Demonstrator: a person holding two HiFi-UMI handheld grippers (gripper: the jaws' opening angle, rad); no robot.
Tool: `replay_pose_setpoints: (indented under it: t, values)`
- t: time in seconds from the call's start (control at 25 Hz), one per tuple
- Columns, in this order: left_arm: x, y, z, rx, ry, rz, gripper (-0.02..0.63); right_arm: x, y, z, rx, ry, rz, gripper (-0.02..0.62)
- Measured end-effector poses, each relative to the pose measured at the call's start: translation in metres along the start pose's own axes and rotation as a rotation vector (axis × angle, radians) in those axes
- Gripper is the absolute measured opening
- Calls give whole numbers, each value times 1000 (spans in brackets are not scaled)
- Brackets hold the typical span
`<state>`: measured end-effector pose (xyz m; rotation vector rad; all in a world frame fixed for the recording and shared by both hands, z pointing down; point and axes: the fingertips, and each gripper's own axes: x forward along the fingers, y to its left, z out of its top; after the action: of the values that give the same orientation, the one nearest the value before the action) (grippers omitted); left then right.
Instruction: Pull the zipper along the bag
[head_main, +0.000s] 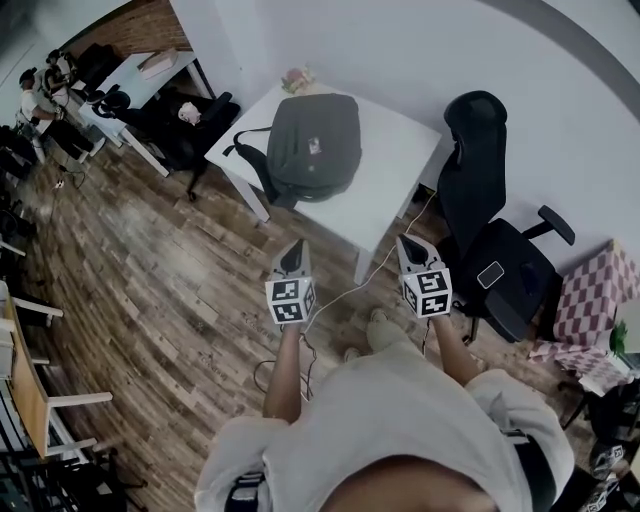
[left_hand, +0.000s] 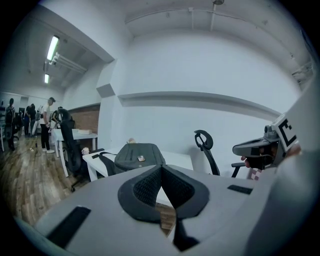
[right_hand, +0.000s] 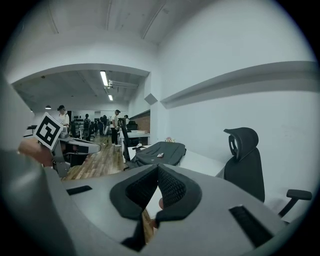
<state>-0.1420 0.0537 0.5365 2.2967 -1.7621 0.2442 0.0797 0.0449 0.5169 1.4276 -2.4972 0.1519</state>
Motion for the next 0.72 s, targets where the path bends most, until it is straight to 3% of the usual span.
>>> replay_pose_setpoints:
  t: [0.28, 0.72]
  values:
    - [42, 13, 3, 11, 21, 0, 26, 48, -14, 2, 8, 3, 23, 14]
    - [128, 35, 25, 17, 69, 78, 26, 150, -66, 20, 24, 24, 124, 14]
